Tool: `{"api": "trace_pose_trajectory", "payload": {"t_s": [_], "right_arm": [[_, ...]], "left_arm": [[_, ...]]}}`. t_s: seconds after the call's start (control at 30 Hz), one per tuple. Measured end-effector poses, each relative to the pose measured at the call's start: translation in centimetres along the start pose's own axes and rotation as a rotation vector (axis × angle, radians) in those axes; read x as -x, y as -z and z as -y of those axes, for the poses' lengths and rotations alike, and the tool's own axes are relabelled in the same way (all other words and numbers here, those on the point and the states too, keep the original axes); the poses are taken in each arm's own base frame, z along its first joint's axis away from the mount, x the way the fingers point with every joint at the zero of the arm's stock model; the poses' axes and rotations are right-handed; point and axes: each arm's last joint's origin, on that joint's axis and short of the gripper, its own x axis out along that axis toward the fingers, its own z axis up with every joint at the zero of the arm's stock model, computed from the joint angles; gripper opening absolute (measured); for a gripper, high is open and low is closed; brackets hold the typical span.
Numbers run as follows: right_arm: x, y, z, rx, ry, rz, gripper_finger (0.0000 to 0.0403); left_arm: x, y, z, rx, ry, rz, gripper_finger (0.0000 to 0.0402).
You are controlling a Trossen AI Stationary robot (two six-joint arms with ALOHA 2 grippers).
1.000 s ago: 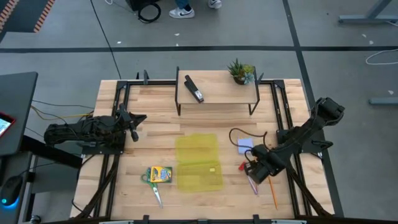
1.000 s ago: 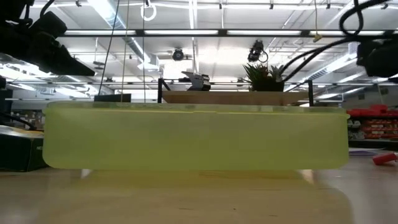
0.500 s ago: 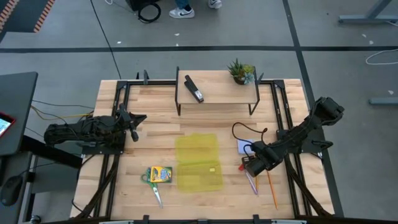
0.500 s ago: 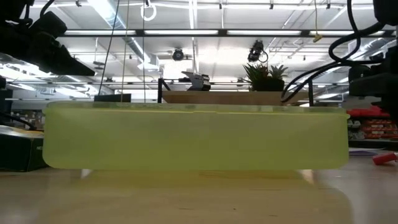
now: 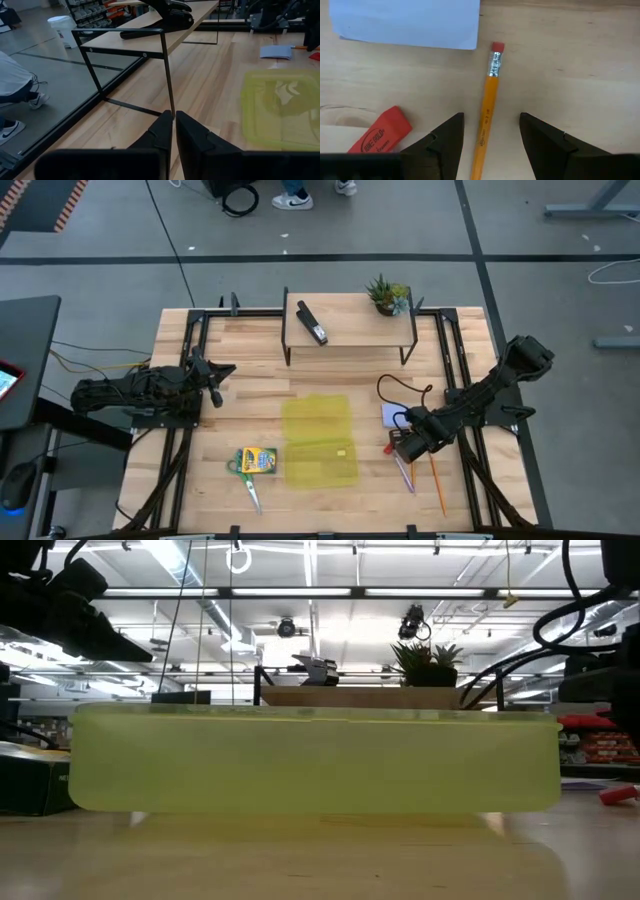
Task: Pack school essentials
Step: Put the left yellow pencil into the yellow supply box
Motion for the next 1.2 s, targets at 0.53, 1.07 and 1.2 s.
{"api": "trace_pose_trajectory", "payload": {"t_s": [0.53, 1.07, 1.2], "right_arm": [[-0.11, -0.1, 0.1, -0.016, 0.012, 0.006, 0.018], [-0.17, -0.23, 0.05, -0.063, 0.012, 0.012, 0.0072], [-0.17, -0.23, 0.04, -0.062, 0.011, 0.013, 0.0047]], "left_arm": [[0.0, 0.0, 0.0, 0.0, 0.0, 0.0, 0.0028], [0.01, -0.01, 0.0, 0.0, 0.0, 0.0, 0.0033], [0.01, -0.01, 0.0, 0.0, 0.0, 0.0, 0.0028]]}}
